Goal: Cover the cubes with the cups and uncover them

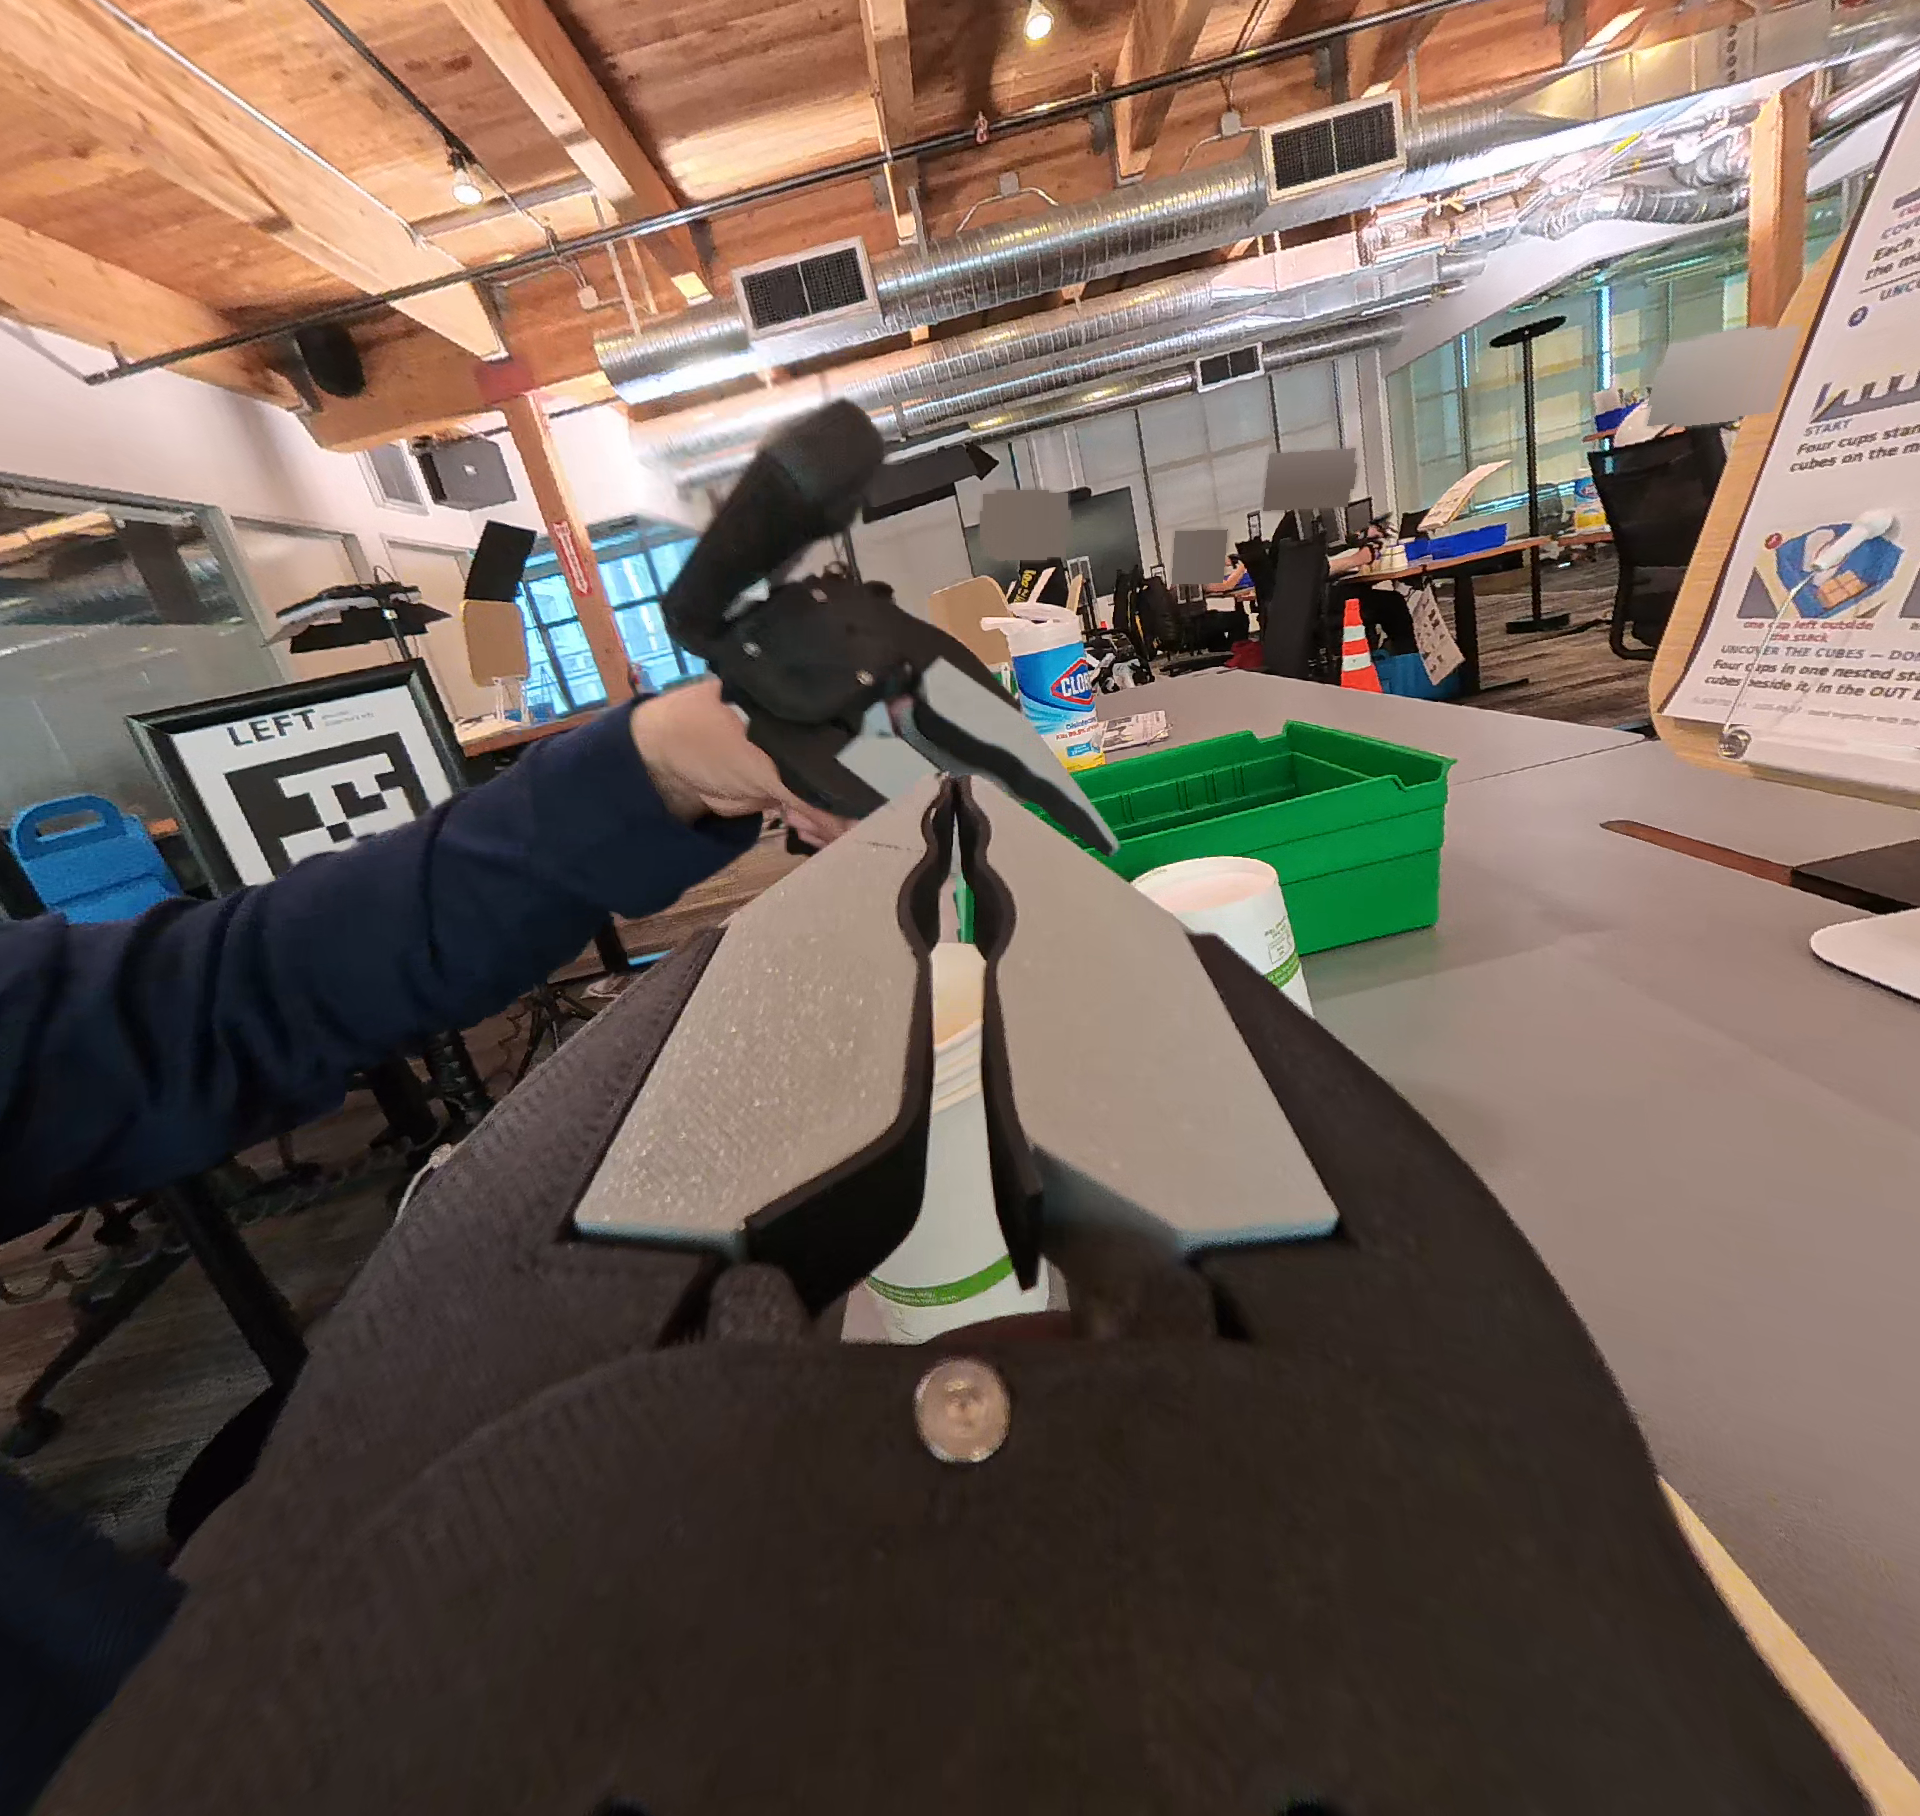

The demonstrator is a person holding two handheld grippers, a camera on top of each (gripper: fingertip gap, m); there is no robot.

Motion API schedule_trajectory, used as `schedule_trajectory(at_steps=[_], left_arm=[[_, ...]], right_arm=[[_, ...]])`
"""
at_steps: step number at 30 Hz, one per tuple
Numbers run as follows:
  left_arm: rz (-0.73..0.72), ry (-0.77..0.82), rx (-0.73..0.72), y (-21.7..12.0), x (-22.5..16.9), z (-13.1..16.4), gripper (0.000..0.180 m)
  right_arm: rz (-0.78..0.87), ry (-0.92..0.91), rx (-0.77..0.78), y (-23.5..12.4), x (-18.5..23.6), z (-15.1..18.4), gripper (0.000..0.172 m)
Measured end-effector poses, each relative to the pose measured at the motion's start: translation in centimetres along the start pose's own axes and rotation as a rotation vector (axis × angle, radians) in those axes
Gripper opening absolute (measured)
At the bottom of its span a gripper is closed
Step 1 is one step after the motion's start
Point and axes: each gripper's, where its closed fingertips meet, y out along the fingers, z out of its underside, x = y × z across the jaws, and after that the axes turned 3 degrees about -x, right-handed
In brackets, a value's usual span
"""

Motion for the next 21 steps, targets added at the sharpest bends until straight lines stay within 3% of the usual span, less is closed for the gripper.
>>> schedule_trajectory(at_steps=[3,7,9,10,16,21], left_arm=[[-0.077,0.044,0.056,2.3,1.8,1.6,0.034],[-0.040,-0.003,0.091,4.1,2.2,3.0,0.030],[-0.028,-0.021,0.074,4.1,2.5,2.9,0.023],[-0.011,-0.034,0.055,3.8,2.4,2.5,0.010],[-0.072,-0.001,-0.114,-0.3,2.9,-1.6,0.001],[-0.103,0.032,-0.410,-6.7,0.8,-7.1,0.000]], right_arm=[[0.006,0.003,-0.001,0.0,-0.1,0.0,0.000],[0.004,0.010,0.006,0.0,-0.2,0.2,0.000],[0.001,0.012,0.008,0.1,-0.1,0.2,0.000],[-0.002,0.014,0.008,0.1,-0.1,0.2,0.000],[-0.002,0.022,0.024,0.2,-0.1,0.5,0.000],[0.006,0.052,0.036,0.4,-0.4,0.9,0.005]])
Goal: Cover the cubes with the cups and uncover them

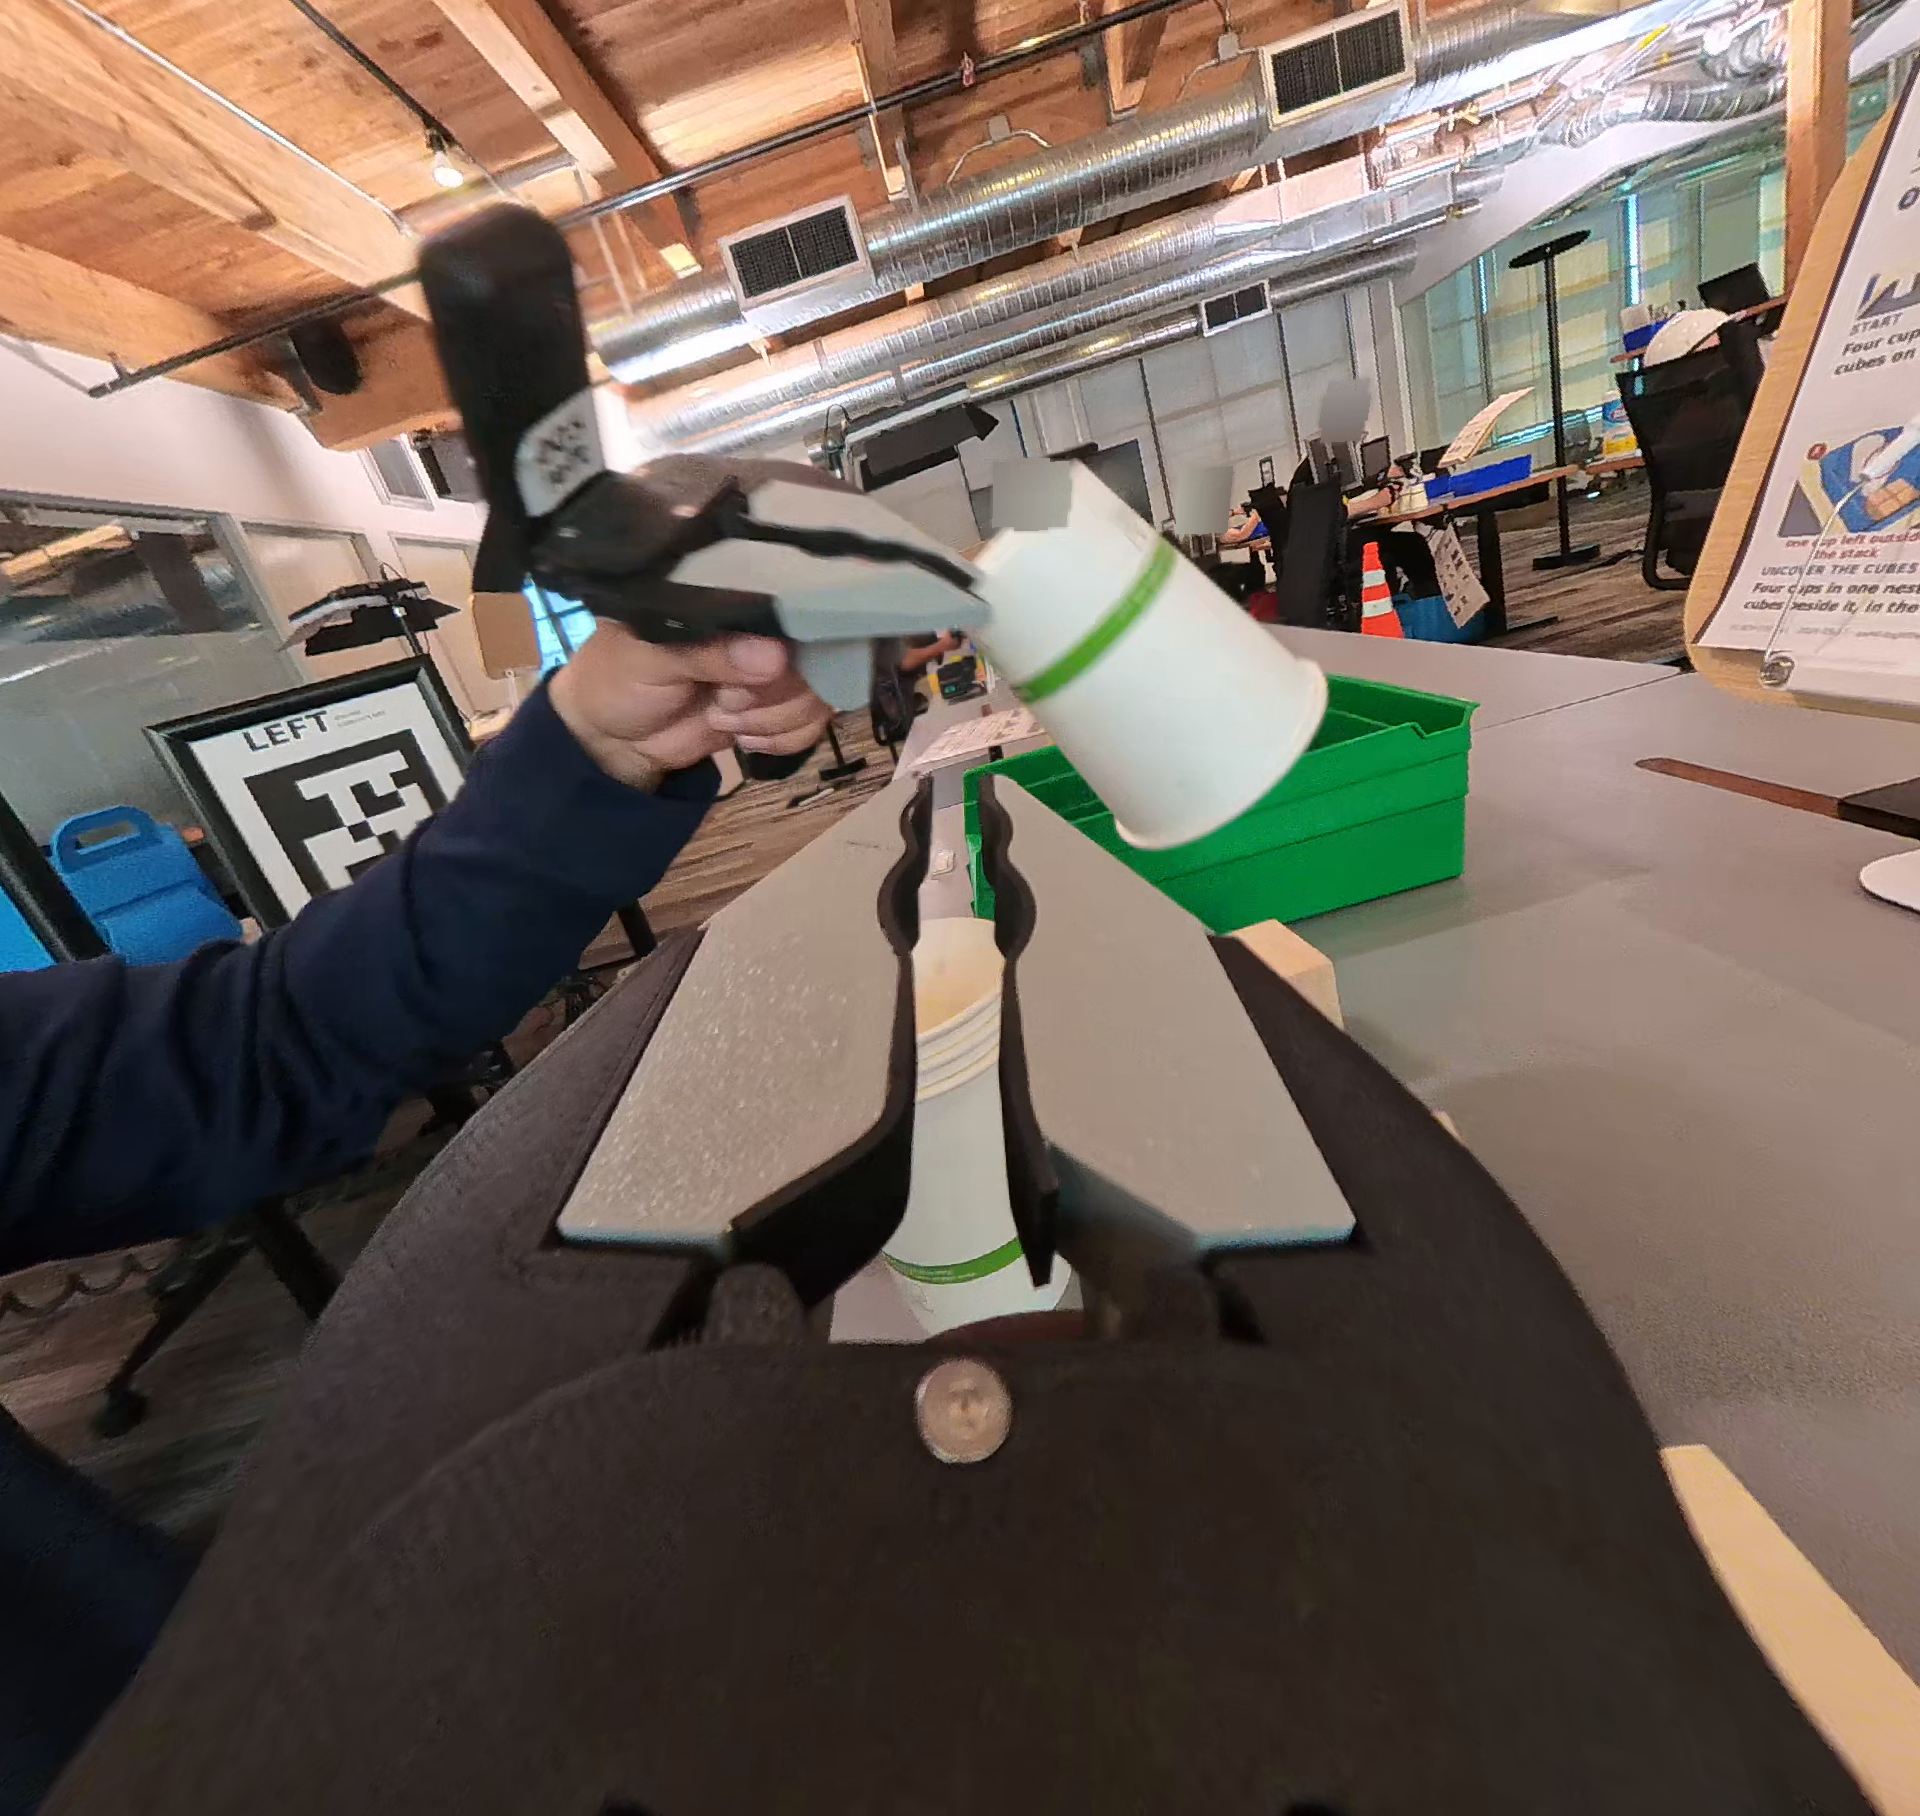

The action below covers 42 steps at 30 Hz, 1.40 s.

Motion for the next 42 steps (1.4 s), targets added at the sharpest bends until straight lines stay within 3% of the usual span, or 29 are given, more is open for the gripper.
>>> schedule_trajectory(at_steps=[5,10,15,18,22,27,31,35,38,42], left_arm=[[0.088,0.003,-0.252,-3.7,-5.3,-5.0,0.000],[0.141,-0.083,-0.407,-7.0,-8.8,-6.1,0.000],[0.161,-0.181,-0.461,-8.2,-10.4,-3.6,0.000],[0.125,-0.262,-0.396,-8.3,-9.6,-0.6,0.001],[0.060,-0.285,-0.303,-7.5,-9.9,3.4,0.000],[0.032,-0.429,-0.302,-8.3,-9.6,6.5,0.024],[0.005,-0.474,-0.197,-7.9,-8.9,11.4,0.036],[-0.059,-0.472,-0.065,-6.4,-8.0,15.8,0.041],[-0.008,-0.538,0.002,-4.8,-8.7,17.7,0.045],[0.010,-0.496,0.144,-3.1,-9.5,21.1,0.047]], right_arm=[[-0.006,0.034,0.061,0.7,0.0,1.4,0.023],[-0.062,0.071,0.117,1.4,1.0,2.8,0.034],[-0.229,0.130,0.068,1.3,3.4,2.3,0.012],[-0.355,0.100,-0.022,0.4,5.7,0.4,0.000],[-0.273,-0.125,0.028,1.0,6.5,1.0,0.000],[-0.115,-0.310,0.041,1.3,5.9,0.3,0.000],[-0.051,-0.530,0.257,2.2,6.2,1.5,0.000],[-0.042,-0.711,0.584,3.9,7.5,2.8,0.000],[-0.071,-0.734,0.867,4.5,8.4,4.4,0.000],[-0.080,-0.774,1.172,4.4,8.3,7.2,0.000]])
